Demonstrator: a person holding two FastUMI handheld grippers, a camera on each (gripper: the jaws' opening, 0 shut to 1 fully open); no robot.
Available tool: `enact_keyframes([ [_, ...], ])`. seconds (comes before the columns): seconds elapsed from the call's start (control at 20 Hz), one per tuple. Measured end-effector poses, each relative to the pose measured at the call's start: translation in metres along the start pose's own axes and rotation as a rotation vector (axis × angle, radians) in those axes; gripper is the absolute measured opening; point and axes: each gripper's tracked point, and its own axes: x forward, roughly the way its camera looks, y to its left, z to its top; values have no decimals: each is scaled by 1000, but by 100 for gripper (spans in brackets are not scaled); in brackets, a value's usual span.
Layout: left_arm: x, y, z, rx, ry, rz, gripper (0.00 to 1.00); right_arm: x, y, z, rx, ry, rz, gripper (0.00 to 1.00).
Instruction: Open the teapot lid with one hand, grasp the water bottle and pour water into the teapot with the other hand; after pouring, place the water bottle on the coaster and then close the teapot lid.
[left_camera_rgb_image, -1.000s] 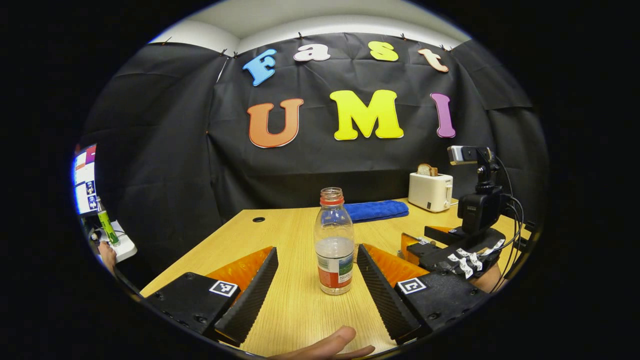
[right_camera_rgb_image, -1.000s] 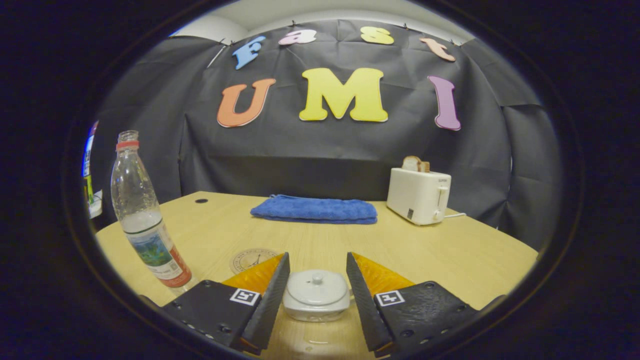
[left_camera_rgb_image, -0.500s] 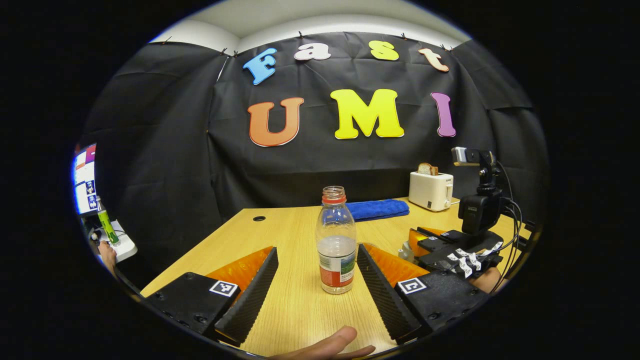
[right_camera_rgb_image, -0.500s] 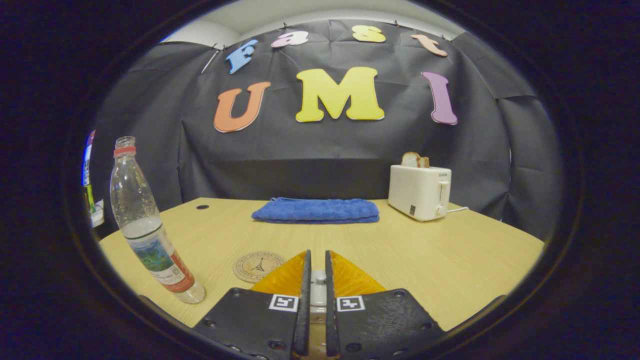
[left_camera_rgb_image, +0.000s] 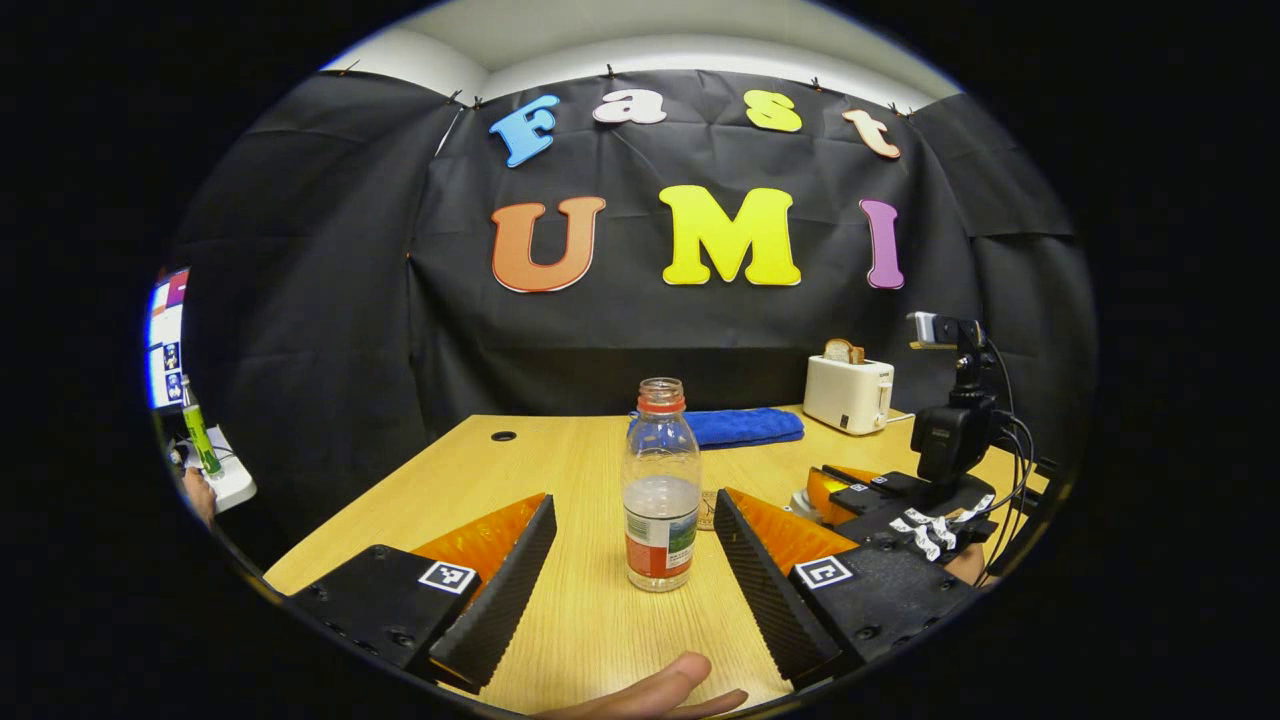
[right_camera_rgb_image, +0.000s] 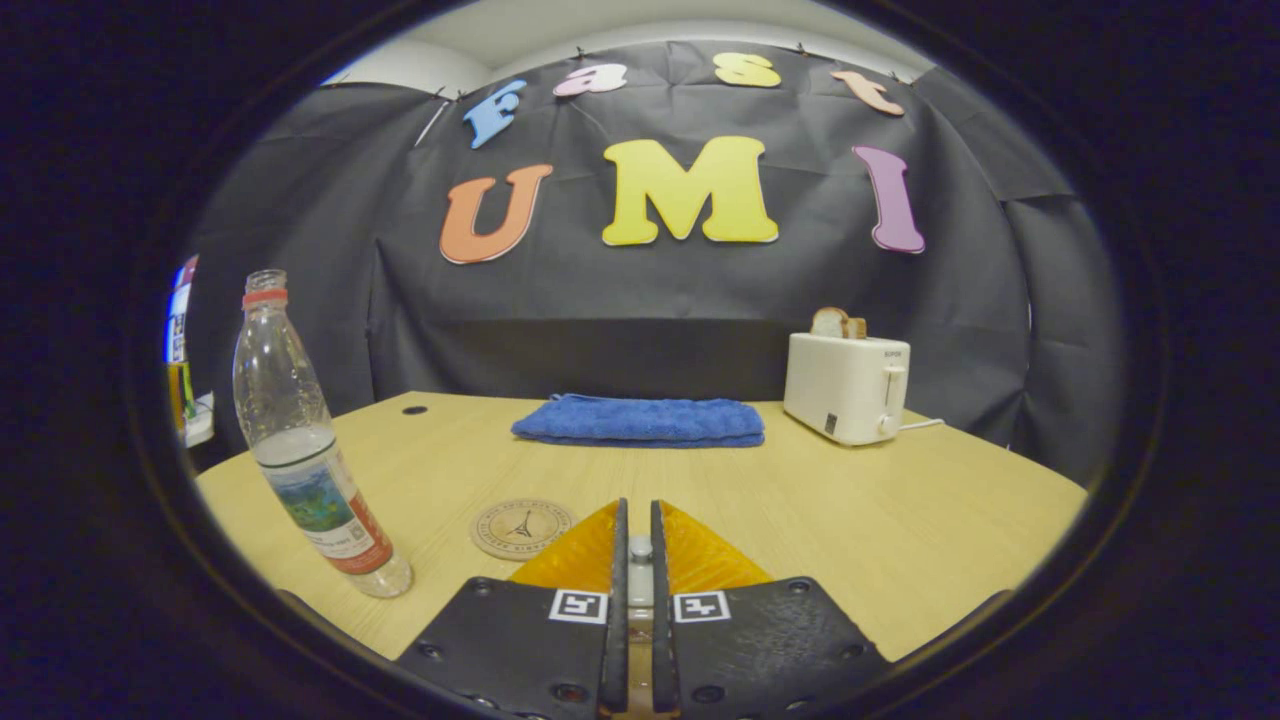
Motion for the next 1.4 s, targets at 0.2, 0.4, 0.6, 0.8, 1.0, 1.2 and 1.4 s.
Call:
enact_keyframes([
  [0.2, 11, -15, -15, -23, 20, -48, 100, -6, 2, 2, 24, -24, 66, 0],
  [0.4, 21, -20, -23, -18, 11, -28, 100, -22, -1, 21, 56, -88, 121, 0],
  [0.6, 35, -8, -31, 29, -9, 39, 100, -43, -14, 26, -3, -108, 145, 0],
  [0.8, 50, -8, -46, 36, -19, 26, 100, -60, -31, 29, 9, -123, 173, 0],
  [1.0, 70, -16, -46, 15, -63, 3, 100, -67, -50, 29, 45, -121, 192, 0],
  [1.2, 97, -15, -49, 34, -52, 32, 100, -70, -72, 25, 25, -125, 155, 0],
  [1.4, 112, -13, -42, 15, -76, 46, 100, -71, -86, 25, 34, -129, 133, 0],
])
